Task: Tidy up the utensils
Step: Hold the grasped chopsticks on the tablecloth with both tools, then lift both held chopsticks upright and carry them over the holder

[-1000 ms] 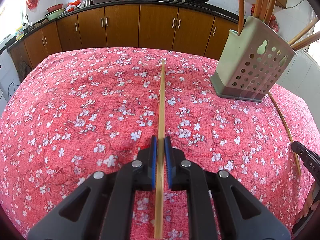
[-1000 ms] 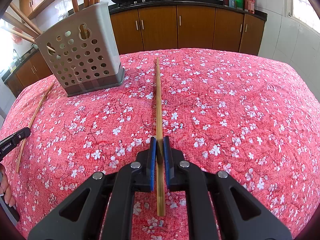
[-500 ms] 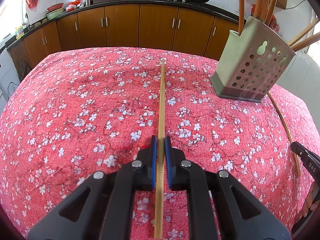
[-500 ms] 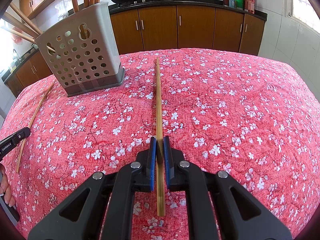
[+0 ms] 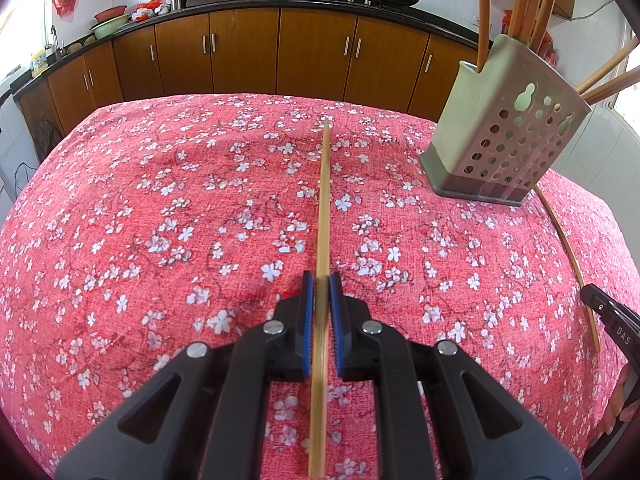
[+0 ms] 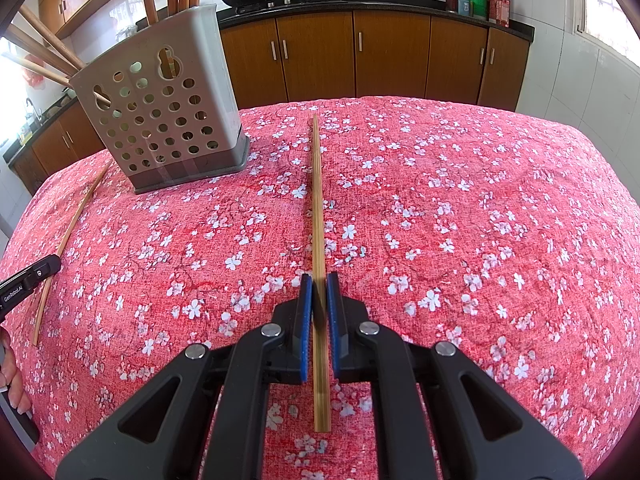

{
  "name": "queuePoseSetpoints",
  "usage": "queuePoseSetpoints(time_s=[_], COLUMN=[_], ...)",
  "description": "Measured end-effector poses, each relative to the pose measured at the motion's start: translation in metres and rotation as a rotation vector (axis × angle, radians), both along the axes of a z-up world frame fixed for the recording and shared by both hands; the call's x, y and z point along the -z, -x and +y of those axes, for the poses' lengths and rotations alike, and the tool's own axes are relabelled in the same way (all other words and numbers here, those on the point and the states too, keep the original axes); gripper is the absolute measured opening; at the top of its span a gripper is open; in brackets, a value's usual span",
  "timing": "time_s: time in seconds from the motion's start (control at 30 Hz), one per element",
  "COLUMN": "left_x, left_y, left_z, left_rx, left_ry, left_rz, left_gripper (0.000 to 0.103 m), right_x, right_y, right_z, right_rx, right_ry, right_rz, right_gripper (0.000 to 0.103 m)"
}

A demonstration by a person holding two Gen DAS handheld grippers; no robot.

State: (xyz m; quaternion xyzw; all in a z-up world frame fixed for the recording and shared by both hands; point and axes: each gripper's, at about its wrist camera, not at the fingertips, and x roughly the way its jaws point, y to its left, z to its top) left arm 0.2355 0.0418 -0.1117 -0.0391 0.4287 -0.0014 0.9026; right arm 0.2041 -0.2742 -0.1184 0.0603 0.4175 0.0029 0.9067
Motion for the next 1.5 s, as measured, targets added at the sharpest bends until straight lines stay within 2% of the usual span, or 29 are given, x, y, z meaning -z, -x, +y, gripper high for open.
queuePoseSetpoints(time_s=[0.37,0.53,0.6,0.7,0.83,1.03,1.23,1.5], left_x=[-0.002,0.000,0.001,-0.005,-0.037,-0.094,-0.138,-0.172], left_y=[0.011,0.022,0.021,0.021,0.028,0.040,0.043,0.057], left_z=[0.000,-0.009,-0.011,-0.014,-0.004,-0.009,-0.008,-0.019], left_rx=[0.003,0.028,0.036,0.041,0.049,0.077,0.106,0.168], left_ry=[0.000,-0.064,-0.072,-0.078,-0.067,-0.047,-0.009,0.037], left_rz=[0.019,0.004,0.006,0.021,-0.045,-0.171,-0.260,-0.315], left_gripper=[0.012,0.011,0.009,0.008,0.008,0.008,0.008,0.008], right_x=[0.001,0.000,-0.002,-0.016,-0.058,-0.106,-0.132,-0.163], right_y=[0.008,0.011,0.013,0.023,0.038,0.049,0.055,0.061], right_z=[-0.007,-0.010,-0.009,-0.011,-0.017,-0.027,-0.030,-0.031], right_rx=[0.010,0.010,0.010,0.013,0.024,0.040,0.049,0.018], right_ry=[-0.046,-0.063,-0.041,-0.029,-0.009,-0.007,-0.022,-0.089], right_rz=[-0.003,-0.005,-0.007,-0.052,-0.181,-0.319,-0.396,-0.474], right_gripper=[0.009,0.009,0.008,0.008,0.008,0.008,0.008,0.008])
